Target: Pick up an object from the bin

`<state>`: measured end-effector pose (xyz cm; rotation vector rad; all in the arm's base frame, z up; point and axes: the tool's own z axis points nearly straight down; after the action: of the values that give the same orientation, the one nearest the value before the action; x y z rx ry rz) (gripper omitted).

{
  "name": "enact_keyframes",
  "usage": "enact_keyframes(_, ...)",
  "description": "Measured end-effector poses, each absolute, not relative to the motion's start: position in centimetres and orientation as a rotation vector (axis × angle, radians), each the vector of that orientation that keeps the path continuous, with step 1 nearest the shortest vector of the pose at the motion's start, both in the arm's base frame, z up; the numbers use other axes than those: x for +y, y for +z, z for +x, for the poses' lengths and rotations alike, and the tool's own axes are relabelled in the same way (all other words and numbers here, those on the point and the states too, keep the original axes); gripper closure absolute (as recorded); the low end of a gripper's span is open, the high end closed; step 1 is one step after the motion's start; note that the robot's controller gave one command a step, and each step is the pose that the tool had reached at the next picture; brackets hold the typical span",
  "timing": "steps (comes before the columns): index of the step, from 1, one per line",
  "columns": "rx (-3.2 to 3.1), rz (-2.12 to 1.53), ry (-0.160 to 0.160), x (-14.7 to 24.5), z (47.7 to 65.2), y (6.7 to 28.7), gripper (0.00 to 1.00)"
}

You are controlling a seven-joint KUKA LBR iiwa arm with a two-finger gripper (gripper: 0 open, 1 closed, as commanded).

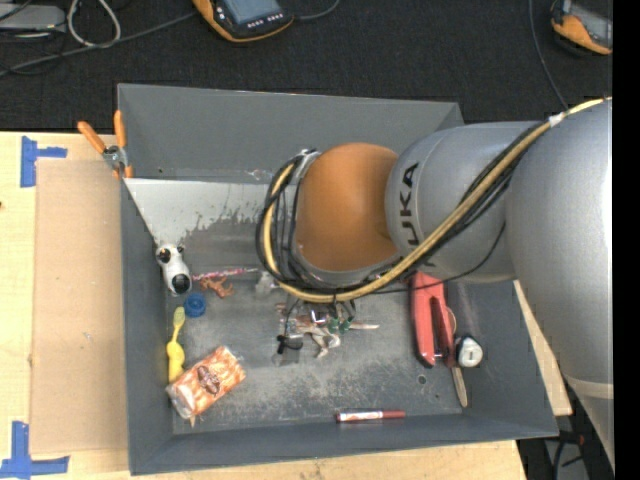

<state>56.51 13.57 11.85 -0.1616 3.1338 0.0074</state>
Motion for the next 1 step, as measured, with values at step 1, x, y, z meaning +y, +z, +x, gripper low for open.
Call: enact_keyframes(1,3.121,-0.357,0.004,15.99,54.38,9.40,0.00)
